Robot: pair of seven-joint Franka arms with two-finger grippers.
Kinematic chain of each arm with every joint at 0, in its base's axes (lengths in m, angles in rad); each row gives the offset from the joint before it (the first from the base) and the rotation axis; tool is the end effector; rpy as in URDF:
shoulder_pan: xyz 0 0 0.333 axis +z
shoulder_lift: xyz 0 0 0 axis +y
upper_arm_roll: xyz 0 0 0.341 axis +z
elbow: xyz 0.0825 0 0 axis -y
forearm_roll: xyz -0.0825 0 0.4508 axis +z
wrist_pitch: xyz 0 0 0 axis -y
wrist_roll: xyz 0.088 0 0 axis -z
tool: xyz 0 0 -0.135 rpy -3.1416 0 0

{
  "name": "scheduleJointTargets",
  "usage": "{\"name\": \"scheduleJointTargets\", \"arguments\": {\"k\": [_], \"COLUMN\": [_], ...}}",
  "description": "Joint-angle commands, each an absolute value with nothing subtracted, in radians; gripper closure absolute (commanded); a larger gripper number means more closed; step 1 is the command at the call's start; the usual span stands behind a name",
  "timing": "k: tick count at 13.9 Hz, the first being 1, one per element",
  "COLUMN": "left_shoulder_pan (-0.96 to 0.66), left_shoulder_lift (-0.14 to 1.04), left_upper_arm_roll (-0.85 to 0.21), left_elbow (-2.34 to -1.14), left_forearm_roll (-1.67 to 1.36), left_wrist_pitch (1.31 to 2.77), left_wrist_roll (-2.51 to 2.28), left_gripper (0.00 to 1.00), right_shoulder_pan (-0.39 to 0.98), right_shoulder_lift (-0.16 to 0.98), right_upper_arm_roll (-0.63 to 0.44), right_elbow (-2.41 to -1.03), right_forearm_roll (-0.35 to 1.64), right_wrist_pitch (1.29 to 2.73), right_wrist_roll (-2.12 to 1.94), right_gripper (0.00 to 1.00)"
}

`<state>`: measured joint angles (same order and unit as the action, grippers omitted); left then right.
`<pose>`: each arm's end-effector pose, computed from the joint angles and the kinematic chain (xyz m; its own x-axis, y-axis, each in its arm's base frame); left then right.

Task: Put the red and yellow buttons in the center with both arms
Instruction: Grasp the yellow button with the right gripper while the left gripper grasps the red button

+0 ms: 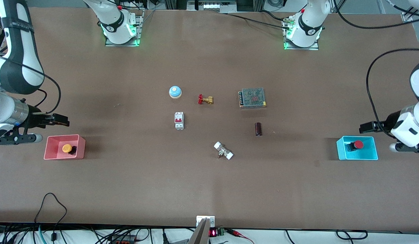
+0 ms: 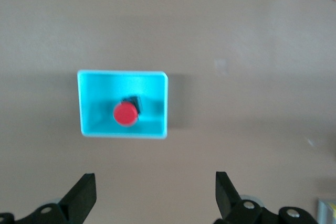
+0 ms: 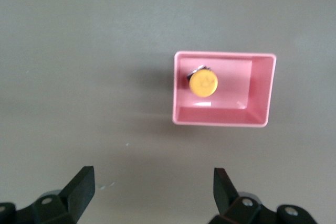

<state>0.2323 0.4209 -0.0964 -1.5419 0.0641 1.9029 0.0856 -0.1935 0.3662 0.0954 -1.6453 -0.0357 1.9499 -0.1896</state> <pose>0.7336 0.1147 0.3757 0.9976 0.0352 -0.0594 0.0344 -0.9993 -0.0149 0.7172 -0.0796 0.3650 0.9932 0.1005 -0.0584 0.0999 -0.9949 -0.0130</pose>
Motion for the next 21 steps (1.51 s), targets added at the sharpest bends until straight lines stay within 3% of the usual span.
{"name": "scheduleJointTargets", "arguments": {"k": [1, 5, 12, 17, 20, 21], "left_shoulder_pan": [0.255, 0.304, 0.341, 0.342, 0.342, 0.342], "left_shoulder_lift": [0.520, 0.635, 0.676, 0.680, 0.680, 0.681], "left_upper_arm_roll": [-0.101, -0.101, -0.103, -0.112, -0.112, -0.112], "left_elbow": [-1.503, -1.522, -1.652, -1.675, -1.701, -1.701], "left_forearm_roll": [0.116, 0.127, 0.124, 0.115, 0.115, 0.115], "left_wrist_pitch": [2.003, 2.143, 2.344, 2.338, 2.342, 2.342], "left_wrist_roll": [0.109, 0.202, 0.213, 0.212, 0.213, 0.213], "left_gripper": [0.00, 0.00, 0.01, 0.03, 0.08, 0.17], "right_shoulder_pan": [-0.215, -0.232, -0.242, -0.259, -0.261, -0.261], "right_shoulder_lift": [0.429, 0.508, 0.569, 0.607, 0.627, 0.633], "right_upper_arm_roll": [0.106, 0.104, 0.104, 0.104, 0.104, 0.104], "right_elbow": [-1.626, -1.626, -1.637, -1.660, -1.663, -1.663], "right_forearm_roll": [-0.052, -0.058, -0.152, -0.155, -0.155, -0.155], "right_wrist_pitch": [2.043, 2.202, 2.339, 2.427, 2.454, 2.454], "right_wrist_roll": [-0.221, -0.218, -0.206, -0.204, -0.204, -0.204], "right_gripper": [0.00, 0.00, 0.00, 0.00, 0.00, 0.00]}}
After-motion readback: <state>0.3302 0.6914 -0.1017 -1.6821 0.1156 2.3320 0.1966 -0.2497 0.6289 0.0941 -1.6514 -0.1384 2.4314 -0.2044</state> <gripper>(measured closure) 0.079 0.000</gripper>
